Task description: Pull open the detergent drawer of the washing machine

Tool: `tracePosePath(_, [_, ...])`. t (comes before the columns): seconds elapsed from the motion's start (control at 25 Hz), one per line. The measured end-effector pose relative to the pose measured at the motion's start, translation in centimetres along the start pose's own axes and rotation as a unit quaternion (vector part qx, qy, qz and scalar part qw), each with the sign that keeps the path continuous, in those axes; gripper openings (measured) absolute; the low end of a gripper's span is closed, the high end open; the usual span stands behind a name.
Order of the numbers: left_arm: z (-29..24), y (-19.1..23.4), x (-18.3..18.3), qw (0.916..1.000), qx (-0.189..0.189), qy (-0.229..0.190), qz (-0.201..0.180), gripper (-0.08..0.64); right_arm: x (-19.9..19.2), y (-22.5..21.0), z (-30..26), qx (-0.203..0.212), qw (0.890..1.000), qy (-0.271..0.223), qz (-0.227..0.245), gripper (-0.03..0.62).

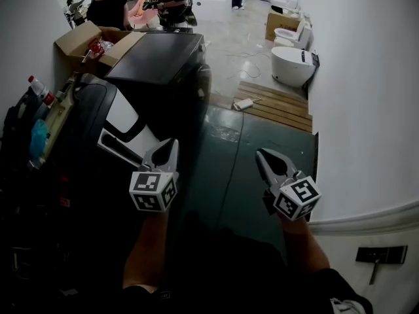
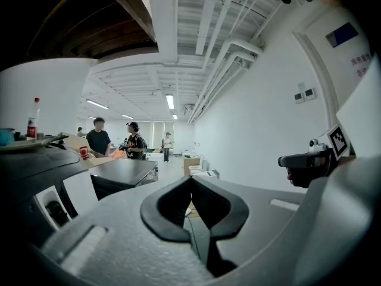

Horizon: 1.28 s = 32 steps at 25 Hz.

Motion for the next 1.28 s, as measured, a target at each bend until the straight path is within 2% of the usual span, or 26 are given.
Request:
tracePosePath(0.28, [-2.8, -0.5, -0.3, 0.9999, -0.012, 0.001, 0.003, 0.011, -0.6, -2.1, -0.9, 0.001, 1.0, 0.009, -0.017, 0.003])
tracePosePath(0.56, [-7.7, 2.5, -0.1, 0.9999, -0.016, -0.002, 0.006, 0.011, -0.5, -4.6, -5.5, 0.004, 1.0, 0.024, -0.015, 0.003])
tracePosePath(1.04, [-21.5, 12.9, 1.5, 0.9994, -0.03, 0.004, 0.019, 0.011, 1.3, -10.5, -21.0, 0.005, 0.999, 0.052, -0.012, 0.003])
tracePosePath(1.28, [-27.2, 19.0, 1.7, 0.9989, -0.035, 0.005, 0.032, 0.011, 1.2, -11.7, -28.8, 0.009, 0.996, 0.087, -0.013, 0.003])
Point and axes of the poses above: the fingertips, and each gripper's own axes: z backward along the fingers, y to its left, x out of its top, the point moved 6 cm from there along z, backward along the fingers
